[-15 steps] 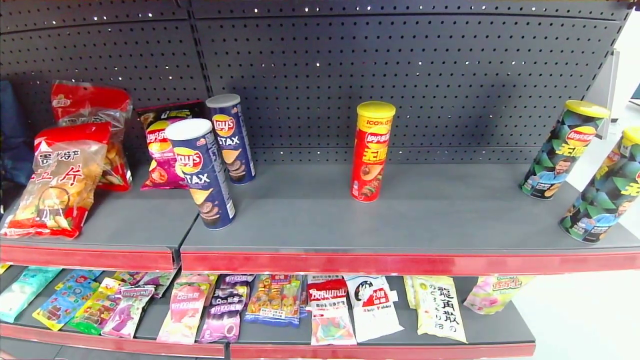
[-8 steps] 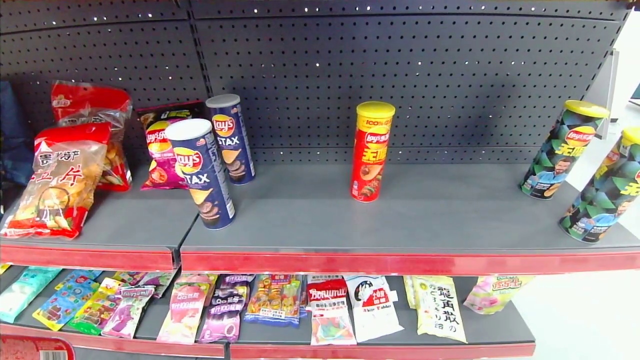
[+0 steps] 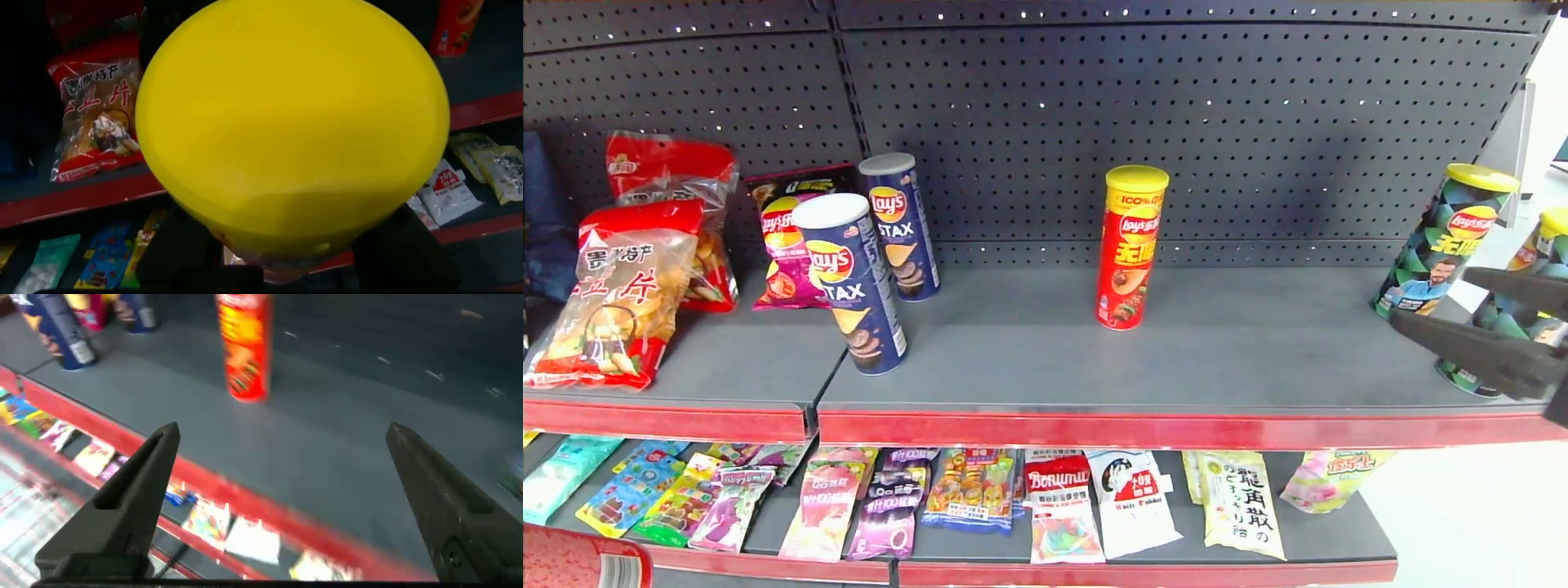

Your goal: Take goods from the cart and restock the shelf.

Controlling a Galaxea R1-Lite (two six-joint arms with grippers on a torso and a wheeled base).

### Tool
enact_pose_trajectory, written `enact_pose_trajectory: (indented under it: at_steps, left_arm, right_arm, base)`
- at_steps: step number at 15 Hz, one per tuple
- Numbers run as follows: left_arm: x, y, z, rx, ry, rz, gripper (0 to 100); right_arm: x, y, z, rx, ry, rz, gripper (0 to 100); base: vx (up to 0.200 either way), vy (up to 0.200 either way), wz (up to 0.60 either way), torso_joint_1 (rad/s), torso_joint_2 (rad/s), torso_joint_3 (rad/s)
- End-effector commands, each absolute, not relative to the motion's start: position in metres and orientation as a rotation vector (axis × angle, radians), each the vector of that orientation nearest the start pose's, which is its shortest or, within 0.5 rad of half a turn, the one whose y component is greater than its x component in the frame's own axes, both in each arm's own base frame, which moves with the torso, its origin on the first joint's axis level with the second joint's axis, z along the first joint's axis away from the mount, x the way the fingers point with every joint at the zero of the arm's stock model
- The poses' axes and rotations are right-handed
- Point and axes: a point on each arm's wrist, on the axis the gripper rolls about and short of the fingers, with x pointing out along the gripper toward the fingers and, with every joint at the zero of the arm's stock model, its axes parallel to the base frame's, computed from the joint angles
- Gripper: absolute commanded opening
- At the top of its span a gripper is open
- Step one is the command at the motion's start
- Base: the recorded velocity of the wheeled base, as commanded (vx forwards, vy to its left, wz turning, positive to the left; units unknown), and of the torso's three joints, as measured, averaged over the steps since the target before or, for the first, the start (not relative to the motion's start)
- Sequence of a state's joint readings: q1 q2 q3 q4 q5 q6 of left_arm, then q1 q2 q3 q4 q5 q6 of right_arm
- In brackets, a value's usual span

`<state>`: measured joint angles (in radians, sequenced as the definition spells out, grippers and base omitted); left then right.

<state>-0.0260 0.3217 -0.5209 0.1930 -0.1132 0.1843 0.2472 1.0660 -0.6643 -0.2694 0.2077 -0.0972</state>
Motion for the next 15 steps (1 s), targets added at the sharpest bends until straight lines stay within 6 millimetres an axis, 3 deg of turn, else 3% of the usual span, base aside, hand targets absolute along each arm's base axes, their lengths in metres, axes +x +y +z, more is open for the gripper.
enact_pose_trajectory:
  at_steps: [1, 4, 6, 10, 15]
  left_arm:
    - [-0.024, -0.002, 0.204, 0.184, -0.008, -0.137, 0]
    - [-0.022, -0.002, 0.206, 0.183, 0.000, -0.137, 0]
    - [-0.022, -0.002, 0.206, 0.183, -0.002, -0.137, 0]
    - [-0.020, -0.002, 0.207, 0.183, 0.004, -0.136, 0]
    - [-0.019, -0.002, 0.207, 0.183, 0.012, -0.137, 0]
  right_arm:
    - [0.223, 0.084, 0.220, -0.118, 0.241, 0.587, 100]
    - [0.263, 0.098, 0.216, -0.122, 0.258, 0.592, 100]
    - [0.279, 0.105, 0.213, -0.119, 0.268, 0.618, 100]
    - [0.300, 0.128, 0.206, -0.120, 0.279, 0.664, 100]
    - [0.330, 0.139, 0.209, -0.116, 0.247, 0.651, 100]
  base:
    - [0.000, 0.000, 0.00, 0.000, 0.00, 0.000]
    - [0.000, 0.000, 0.00, 0.000, 0.00, 0.000]
    - [0.000, 0.000, 0.00, 0.000, 0.00, 0.000]
    - [0.000, 0.000, 0.00, 0.000, 0.00, 0.000]
    - [0.000, 0.000, 0.00, 0.000, 0.00, 0.000]
